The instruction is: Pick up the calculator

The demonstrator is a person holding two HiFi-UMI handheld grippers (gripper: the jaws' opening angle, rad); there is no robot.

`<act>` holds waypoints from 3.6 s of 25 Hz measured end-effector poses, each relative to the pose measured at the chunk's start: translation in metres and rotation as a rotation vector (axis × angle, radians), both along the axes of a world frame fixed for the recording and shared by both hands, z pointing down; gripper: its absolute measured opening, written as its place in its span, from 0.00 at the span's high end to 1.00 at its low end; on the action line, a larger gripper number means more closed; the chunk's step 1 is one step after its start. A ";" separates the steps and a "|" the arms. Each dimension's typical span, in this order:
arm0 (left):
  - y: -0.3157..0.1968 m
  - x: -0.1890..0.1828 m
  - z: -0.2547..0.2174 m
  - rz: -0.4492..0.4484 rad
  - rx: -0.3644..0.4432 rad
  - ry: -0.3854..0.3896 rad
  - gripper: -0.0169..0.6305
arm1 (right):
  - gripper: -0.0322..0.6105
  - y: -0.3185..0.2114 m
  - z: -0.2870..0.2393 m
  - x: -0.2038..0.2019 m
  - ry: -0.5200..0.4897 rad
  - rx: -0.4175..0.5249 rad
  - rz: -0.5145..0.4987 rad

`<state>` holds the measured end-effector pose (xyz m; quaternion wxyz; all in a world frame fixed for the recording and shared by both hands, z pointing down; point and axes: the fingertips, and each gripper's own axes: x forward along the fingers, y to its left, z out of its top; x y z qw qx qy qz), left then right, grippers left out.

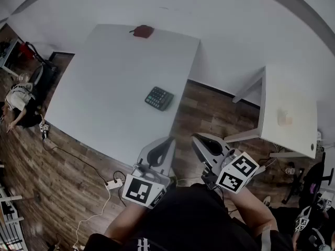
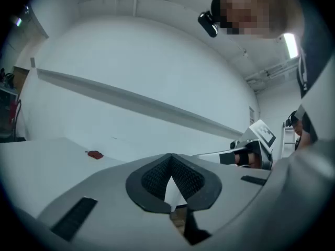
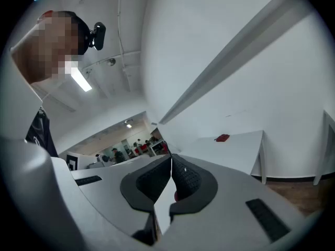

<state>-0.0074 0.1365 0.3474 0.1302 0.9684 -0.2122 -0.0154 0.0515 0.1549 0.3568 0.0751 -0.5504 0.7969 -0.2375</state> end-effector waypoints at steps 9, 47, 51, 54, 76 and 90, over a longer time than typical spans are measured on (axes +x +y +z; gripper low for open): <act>-0.067 -0.029 0.005 -0.077 0.004 0.023 0.96 | 0.93 -0.082 0.049 0.000 -0.062 -0.108 -0.015; -0.211 -0.006 0.037 -0.582 -0.127 -0.100 0.96 | 0.72 -0.247 0.371 0.080 -0.420 -1.195 -0.437; -0.208 -0.017 0.046 -0.623 -0.159 -0.140 0.96 | 0.72 -0.243 0.378 0.069 -0.466 -1.273 -0.479; -0.208 -0.022 0.048 -0.644 -0.169 -0.150 0.96 | 0.73 -0.240 0.382 0.065 -0.479 -1.302 -0.505; -0.207 -0.030 0.049 -0.651 -0.161 -0.120 0.96 | 0.86 -0.259 0.343 0.037 -0.588 -1.099 -0.615; -0.187 -0.055 0.040 -0.596 -0.102 -0.078 0.96 | 0.86 -0.287 0.217 -0.008 -0.695 -0.827 -0.569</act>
